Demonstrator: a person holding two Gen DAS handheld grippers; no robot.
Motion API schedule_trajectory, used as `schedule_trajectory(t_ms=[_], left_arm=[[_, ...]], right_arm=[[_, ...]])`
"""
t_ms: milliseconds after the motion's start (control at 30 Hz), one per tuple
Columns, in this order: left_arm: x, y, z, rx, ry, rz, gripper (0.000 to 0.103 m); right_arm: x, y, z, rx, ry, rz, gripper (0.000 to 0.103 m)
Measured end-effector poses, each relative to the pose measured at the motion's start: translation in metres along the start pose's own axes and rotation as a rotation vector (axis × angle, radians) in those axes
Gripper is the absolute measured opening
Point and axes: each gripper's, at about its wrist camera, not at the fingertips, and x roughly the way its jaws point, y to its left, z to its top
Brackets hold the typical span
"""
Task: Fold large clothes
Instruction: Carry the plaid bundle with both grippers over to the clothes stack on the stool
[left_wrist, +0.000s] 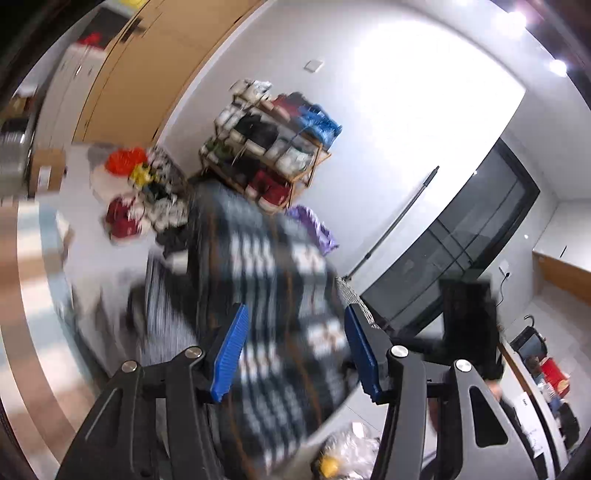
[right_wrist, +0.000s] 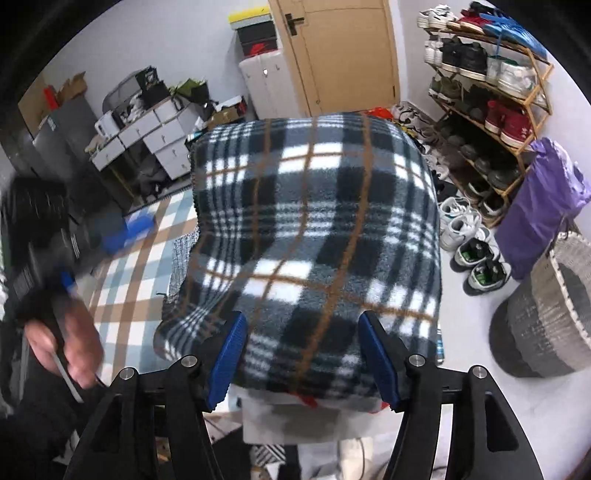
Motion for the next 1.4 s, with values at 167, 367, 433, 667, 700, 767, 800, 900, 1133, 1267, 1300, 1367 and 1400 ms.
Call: schedule_trajectory(t_ms=[167,367,433,667,700,767,800,900,1133,1267,1300,1367,1400], left_arm=[[0.053,-0.007,0.055,0.002,0.07,0.033,0.048],[0.13,0.05,0.045,-0.118,0.296,0.151,0.047],[0.128,0.059,0.036,-0.142,0.282,0.138,0.044],[0.123,0.079,0.033,-0.231,0.248,0.097,0.02],[0.122,0.078,0.032,-0.227,0.252,0.1,0.02],[0.121,0.068,0.035,-0.204,0.251,0.119,0.02],[0.119,0.062,0.037,-0.191,0.246,0.13,0.02],[0.108,0.048,0.046,-0.178,0.232,0.153,0.021],[0.056,0.006,0.039,-0.043,0.166,0.163,0.07],[0.051,-0.005,0.015,0.056,0.192,0.173,0.07],[0.054,-0.006,0.008,0.08,0.21,0.17,0.07],[0.064,-0.004,-0.005,0.113,0.246,0.175,0.07],[0.069,0.001,-0.011,0.099,0.269,0.162,0.07]], right_arm=[[-0.001,-0.003,0.001,-0.016,0.001,0.05,0.069],[0.006,-0.001,-0.004,-0.043,0.014,0.045,0.07],[0.013,-0.002,-0.006,-0.03,0.032,0.061,0.07],[0.029,-0.001,-0.005,-0.047,0.06,0.023,0.07],[0.029,-0.001,-0.007,-0.047,0.058,0.021,0.07],[0.028,0.001,-0.01,-0.037,0.047,0.023,0.072],[0.026,0.003,-0.012,-0.032,0.035,0.023,0.073],[0.017,0.015,-0.016,-0.082,-0.008,0.02,0.087],[-0.05,0.025,-0.017,-0.04,-0.188,0.093,0.087],[-0.053,0.024,-0.01,0.023,-0.21,0.011,0.092],[-0.046,0.022,-0.007,0.041,-0.186,0.002,0.092],[-0.026,0.017,-0.004,0.073,-0.125,-0.008,0.092],[-0.015,0.014,-0.003,0.086,-0.088,-0.008,0.092]])
